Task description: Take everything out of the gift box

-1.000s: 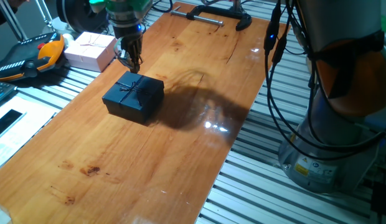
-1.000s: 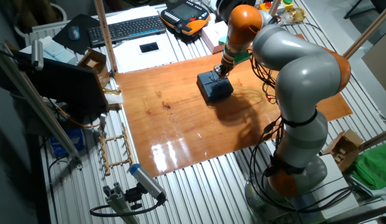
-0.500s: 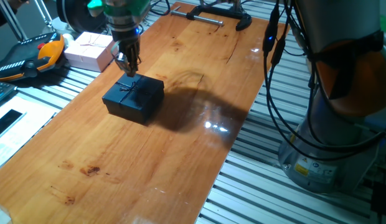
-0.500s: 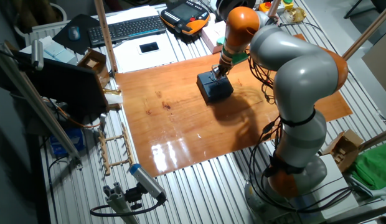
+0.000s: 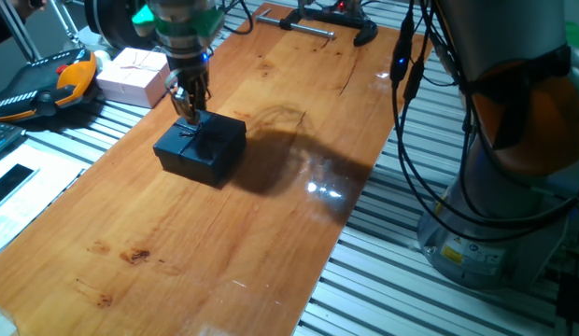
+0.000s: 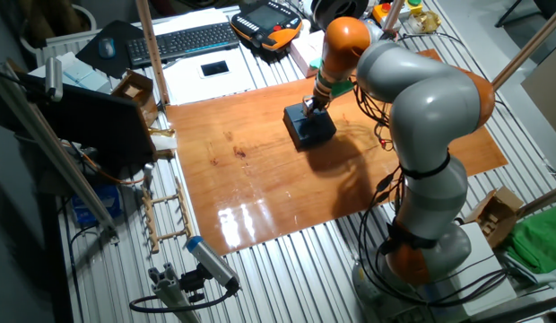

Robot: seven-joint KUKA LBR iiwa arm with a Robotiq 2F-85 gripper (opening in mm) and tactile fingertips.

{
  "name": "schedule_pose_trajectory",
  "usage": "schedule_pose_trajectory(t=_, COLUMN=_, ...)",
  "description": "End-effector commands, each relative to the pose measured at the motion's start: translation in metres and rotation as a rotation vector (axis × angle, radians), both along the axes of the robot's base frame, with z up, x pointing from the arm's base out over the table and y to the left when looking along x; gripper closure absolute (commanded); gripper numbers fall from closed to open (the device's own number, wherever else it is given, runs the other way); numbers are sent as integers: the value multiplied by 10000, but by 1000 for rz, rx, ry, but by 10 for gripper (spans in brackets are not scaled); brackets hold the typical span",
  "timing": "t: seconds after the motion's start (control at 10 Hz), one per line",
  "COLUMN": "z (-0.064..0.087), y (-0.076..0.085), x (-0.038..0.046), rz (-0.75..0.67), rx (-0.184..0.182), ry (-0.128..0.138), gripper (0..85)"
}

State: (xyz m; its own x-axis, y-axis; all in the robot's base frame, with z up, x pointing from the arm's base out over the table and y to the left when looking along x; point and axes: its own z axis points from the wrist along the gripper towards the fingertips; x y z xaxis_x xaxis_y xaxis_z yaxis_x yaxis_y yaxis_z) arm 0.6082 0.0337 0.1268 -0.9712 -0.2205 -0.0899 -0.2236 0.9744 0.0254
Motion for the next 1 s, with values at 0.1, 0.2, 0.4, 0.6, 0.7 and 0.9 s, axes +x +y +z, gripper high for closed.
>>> schedule_pose_trajectory(t=0.1, z=-90, y=-9, x=33, rz=-2, rx=3, ry=-6, gripper=377)
schedule_pose_trajectory(t=0.2, z=-139, y=-25, x=53, rz=-5, rx=3, ry=-10, gripper=370)
schedule_pose_trajectory(t=0.4, z=-215, y=-44, x=79, rz=-9, rx=5, ry=-19, gripper=367)
schedule_pose_trajectory(t=0.6, z=-228, y=-40, x=80, rz=-13, rx=2, ry=-19, gripper=367)
schedule_pose_trajectory(t=0.7, z=-247, y=-33, x=75, rz=-15, rx=1, ry=-20, gripper=367)
schedule_pose_trajectory(t=0.9, z=-301, y=21, x=54, rz=-23, rx=2, ry=-28, gripper=367)
